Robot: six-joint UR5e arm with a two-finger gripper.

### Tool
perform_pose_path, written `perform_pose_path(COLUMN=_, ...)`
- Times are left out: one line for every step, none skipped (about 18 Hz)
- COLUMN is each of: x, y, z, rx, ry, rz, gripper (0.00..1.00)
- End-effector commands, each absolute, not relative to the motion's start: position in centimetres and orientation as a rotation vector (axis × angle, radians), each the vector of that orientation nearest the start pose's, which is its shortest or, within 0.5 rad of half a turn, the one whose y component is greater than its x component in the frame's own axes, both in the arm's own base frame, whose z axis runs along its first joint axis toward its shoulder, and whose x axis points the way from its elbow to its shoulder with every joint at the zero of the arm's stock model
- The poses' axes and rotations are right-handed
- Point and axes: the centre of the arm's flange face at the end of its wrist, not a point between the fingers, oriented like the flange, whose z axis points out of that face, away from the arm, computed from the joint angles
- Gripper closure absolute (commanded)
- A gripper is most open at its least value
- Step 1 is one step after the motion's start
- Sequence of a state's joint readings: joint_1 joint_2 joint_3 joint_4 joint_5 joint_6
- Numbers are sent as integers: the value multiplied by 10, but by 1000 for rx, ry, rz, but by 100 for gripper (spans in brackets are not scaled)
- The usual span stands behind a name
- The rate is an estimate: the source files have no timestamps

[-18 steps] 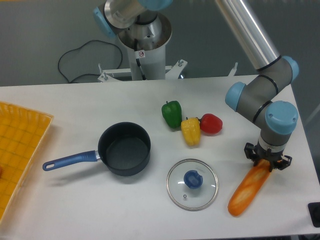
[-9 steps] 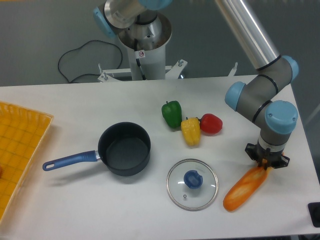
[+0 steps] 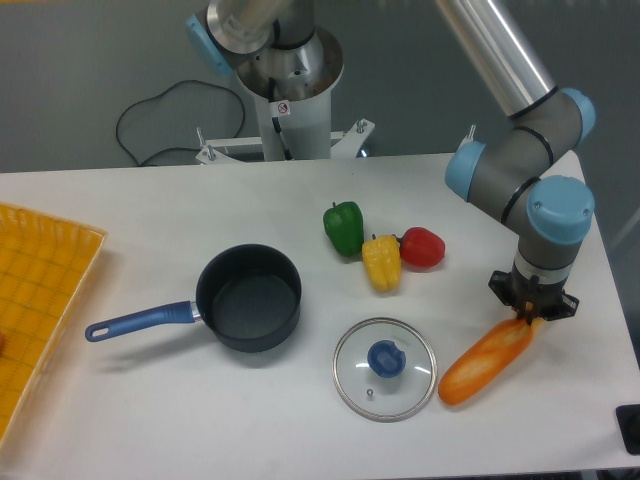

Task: Pick up the long bread
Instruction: 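Lift the gripped baguette slightly off the table, then raise the baguette and carry it toward the peppers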

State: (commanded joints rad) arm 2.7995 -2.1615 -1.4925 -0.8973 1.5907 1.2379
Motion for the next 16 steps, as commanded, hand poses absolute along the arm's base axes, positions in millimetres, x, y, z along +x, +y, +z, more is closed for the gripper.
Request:
perform_pose_path(x=-607, y=356, z=243, rx=-3100, ry=12, rz=237, gripper=100)
perform_pose_path(x=-605, y=355, z=244, rx=-3103, ry=12, rz=229, gripper=100)
perform_pose_path(x=-603, y=354, z=248, rx=-3103, ry=12, rz=226, gripper=100)
perform_pose_path(x=-599, y=354, z=252, rx=-3106, ry=12, rz=217, gripper=100)
perform_pose_path(x=-594, y=352, z=257, rx=-3107, ry=12, rz=213, gripper=100)
perform_pose_path(x=-587, y=351, z=260, rx=-3106, ry=15, rz=210, gripper=100)
perform_pose_path(x=-578, y=350, z=266, rx=-3104, ry=20, rz=206, gripper=100)
perform_pose_path(x=-568, y=348, z=272, rx=-3104, ry=20, rz=203, gripper=100)
perform_pose_path(x=-556, y=345, z=274, rx=-3107, ry=18, rz=187, gripper=100)
perform_pose_path(x=-543, y=347, z=277, rx=-3106, ry=30, rz=176, gripper=100)
perform_pose_path(x=-530, y=351, z=280, rx=-3104, ry=47, rz=164, gripper=100)
perform_pose_path(x=-521, y=350, z=281, rx=-3109, ry=54, rz=146, gripper=100)
perform_pose_path(x=-513, y=350, z=282, rx=-3113, ry=59, rz=123, gripper=100)
perform_pose_path(x=-504, y=355, z=286, rx=-3116, ry=76, rz=112, gripper=100)
perform_pose_path(x=-499, y=356, z=290, rx=-3119, ry=74, rz=98, gripper=100)
perform_pose_path(x=-493, y=358, z=294, rx=-3122, ry=55, rz=87, gripper=100)
